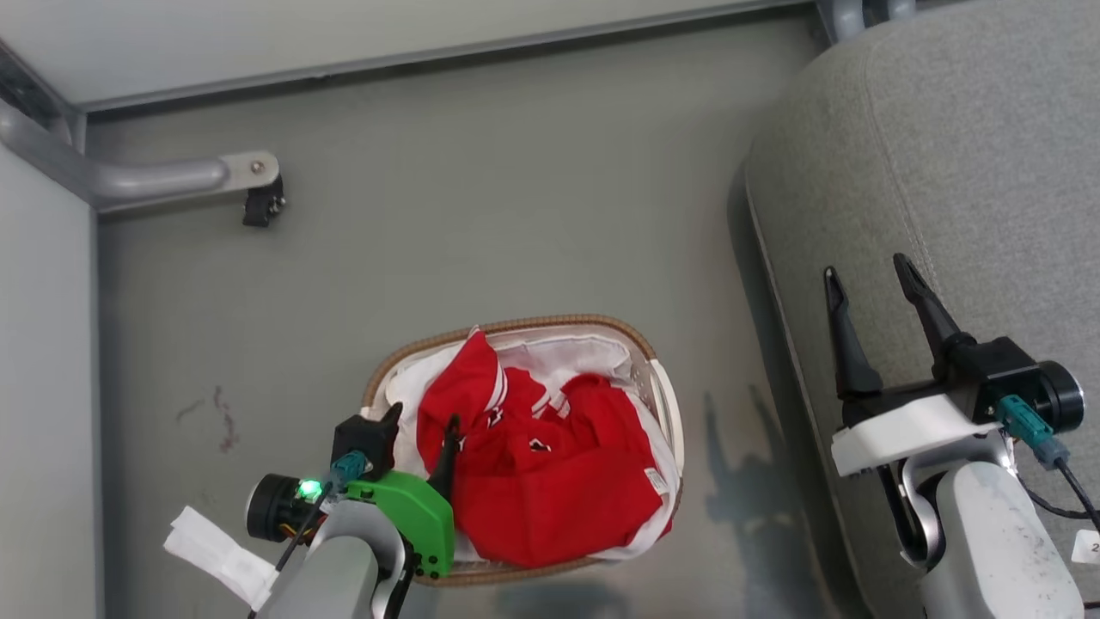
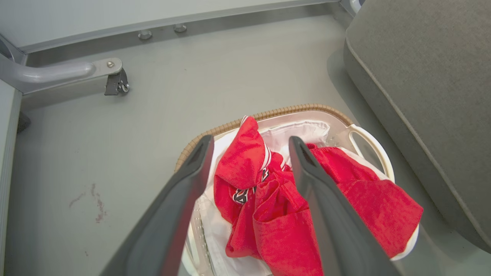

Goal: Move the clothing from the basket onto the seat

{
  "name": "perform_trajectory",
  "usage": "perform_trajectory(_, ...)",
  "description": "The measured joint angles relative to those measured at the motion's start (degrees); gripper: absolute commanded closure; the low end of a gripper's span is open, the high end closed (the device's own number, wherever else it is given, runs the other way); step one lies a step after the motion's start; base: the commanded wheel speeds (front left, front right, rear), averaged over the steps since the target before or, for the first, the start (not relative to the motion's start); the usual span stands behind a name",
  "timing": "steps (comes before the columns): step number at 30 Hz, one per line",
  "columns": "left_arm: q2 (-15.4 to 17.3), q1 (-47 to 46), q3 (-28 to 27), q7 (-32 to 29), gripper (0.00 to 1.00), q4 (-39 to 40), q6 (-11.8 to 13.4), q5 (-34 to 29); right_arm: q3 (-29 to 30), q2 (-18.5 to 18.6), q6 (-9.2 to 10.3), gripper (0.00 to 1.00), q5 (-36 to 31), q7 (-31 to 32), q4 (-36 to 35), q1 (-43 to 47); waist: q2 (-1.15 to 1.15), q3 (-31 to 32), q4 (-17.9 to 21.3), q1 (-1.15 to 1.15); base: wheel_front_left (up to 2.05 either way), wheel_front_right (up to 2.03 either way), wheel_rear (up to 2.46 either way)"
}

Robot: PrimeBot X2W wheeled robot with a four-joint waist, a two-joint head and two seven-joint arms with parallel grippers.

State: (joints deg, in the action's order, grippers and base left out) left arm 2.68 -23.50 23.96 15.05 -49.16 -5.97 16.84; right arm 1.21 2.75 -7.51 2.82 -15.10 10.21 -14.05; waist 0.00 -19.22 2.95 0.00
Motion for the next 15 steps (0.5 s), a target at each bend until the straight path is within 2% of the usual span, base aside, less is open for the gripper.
perform_trajectory(7,0.0,-7.0,5.9,-2.0,0.0,-11.0,-1.1,0.8,-1.6,0.0,0.0,0.0,2.5,0.0,-0.4,-3.5,0.0,-8.8,2.6,0.0,0.0,0.0,0.0)
perform_trajectory(15,0.0,-11.9,7.3,-4.1,0.0,-18.7,-1.3,2.2,-3.9,0.0,0.0,0.0,4.7,0.0,-0.8,-5.8,0.0,-15.9,5.4,0.0,0.0,0.0,0.0)
